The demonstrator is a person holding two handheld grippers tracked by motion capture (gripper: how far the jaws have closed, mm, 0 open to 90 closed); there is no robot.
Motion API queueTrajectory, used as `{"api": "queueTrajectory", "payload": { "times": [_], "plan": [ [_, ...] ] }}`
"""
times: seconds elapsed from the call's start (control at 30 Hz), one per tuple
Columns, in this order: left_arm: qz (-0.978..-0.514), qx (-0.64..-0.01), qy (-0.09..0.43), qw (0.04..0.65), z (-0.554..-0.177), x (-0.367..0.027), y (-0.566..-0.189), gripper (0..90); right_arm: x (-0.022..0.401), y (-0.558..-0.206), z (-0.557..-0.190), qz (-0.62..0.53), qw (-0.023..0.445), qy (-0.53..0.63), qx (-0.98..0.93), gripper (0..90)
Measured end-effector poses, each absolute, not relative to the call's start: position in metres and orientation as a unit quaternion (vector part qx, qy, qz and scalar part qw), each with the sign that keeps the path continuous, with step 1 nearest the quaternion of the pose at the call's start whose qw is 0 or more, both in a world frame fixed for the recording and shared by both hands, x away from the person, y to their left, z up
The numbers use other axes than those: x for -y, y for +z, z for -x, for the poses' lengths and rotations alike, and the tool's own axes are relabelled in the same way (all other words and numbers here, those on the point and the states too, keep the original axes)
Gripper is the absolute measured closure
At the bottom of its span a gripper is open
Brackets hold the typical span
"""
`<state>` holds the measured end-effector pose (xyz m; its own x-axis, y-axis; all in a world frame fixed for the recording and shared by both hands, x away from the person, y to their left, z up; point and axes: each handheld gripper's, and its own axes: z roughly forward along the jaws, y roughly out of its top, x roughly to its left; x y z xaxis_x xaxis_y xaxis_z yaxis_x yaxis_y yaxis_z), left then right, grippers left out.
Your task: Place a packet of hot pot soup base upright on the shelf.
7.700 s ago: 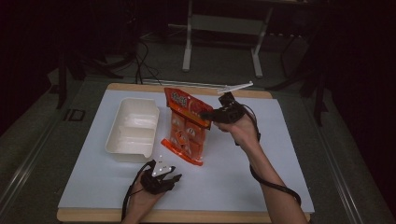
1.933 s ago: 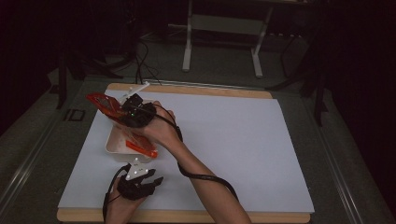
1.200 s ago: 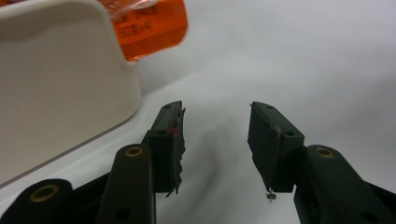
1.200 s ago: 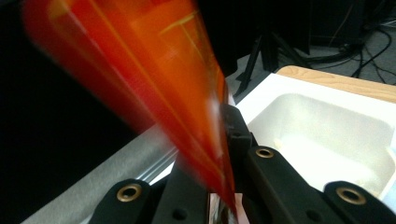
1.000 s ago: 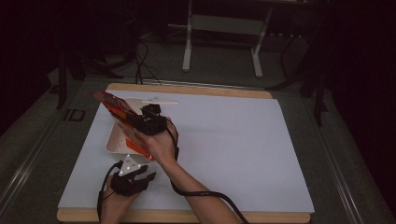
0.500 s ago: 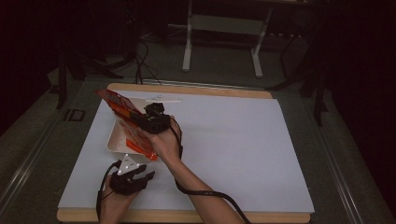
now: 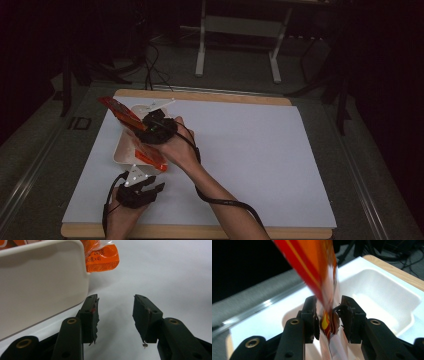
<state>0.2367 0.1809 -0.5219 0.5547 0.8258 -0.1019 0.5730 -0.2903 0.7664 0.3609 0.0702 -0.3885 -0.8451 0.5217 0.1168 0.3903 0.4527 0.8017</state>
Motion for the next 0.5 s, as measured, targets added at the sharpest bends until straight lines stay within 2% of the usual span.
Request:
{"api": "queueTrajectory", "payload": {
  "times": [0.13,0.23,0.5],
  "plan": [
    [-0.787,-0.445,0.16,0.397,-0.237,-0.181,-0.522,55.4,-0.08,-0.394,-0.365,-0.263,0.081,0.412,-0.869,64.3],
    [-0.785,-0.446,0.161,0.398,-0.237,-0.182,-0.522,55.4,-0.083,-0.395,-0.366,-0.277,0.077,0.409,-0.866,67.8],
    [-0.783,-0.451,0.161,0.397,-0.24,-0.185,-0.522,55.7,-0.07,-0.394,-0.359,-0.321,0.094,0.454,-0.826,70.1]
  ]
}}
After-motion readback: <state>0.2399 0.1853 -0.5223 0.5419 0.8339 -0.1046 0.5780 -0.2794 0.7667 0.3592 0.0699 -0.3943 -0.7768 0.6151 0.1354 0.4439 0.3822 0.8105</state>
